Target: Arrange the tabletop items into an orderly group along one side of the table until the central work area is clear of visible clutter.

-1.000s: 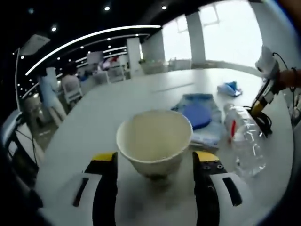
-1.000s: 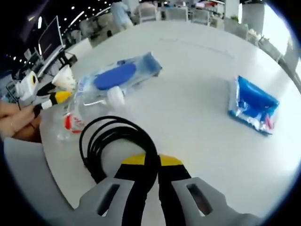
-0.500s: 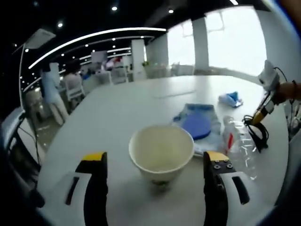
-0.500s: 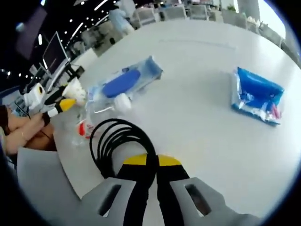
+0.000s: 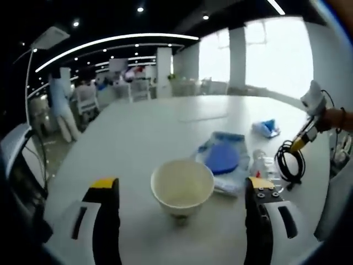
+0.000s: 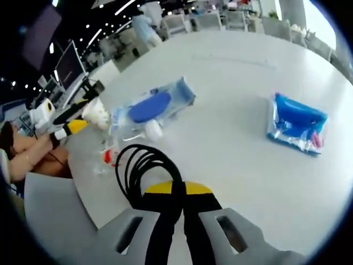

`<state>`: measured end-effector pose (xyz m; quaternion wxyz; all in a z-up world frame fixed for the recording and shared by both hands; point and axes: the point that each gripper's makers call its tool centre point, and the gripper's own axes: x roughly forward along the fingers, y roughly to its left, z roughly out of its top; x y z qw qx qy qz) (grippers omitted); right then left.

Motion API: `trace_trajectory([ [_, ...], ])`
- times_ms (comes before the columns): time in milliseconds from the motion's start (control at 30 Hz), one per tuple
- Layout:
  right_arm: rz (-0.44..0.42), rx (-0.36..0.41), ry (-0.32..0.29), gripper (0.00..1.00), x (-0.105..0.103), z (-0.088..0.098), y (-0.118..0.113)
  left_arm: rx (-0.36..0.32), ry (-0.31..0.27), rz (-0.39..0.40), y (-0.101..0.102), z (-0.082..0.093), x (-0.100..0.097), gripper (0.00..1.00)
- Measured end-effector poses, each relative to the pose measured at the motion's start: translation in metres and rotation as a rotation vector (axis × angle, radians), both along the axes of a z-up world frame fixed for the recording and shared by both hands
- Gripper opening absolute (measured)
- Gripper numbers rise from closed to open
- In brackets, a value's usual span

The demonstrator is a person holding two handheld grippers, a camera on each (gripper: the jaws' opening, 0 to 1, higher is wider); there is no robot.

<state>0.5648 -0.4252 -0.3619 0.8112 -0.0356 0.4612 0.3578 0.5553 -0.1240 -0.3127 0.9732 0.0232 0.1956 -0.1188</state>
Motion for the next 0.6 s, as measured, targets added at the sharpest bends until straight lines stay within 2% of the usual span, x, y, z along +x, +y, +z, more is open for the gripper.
trace_trajectory([
  [200,0.014,0.004,-0.021,0.03,-0.002,0.012,-0.002,0.004,-0.018,-0.02,-0.007,0.015,-0.006,0.97],
  [300,0.012,0.019,-0.022,0.04,-0.004,0.019,-0.002,0.01,0.002,-0.037,-0.013,0.018,-0.011,0.97],
  [400,0.004,0.035,-0.017,0.04,-0.006,0.026,-0.002,0.002,-0.013,-0.054,-0.017,0.024,-0.014,0.99],
  [600,0.013,0.047,-0.031,0.04,-0.011,0.041,-0.001,0.011,0.005,-0.076,-0.024,0.029,-0.022,0.99],
])
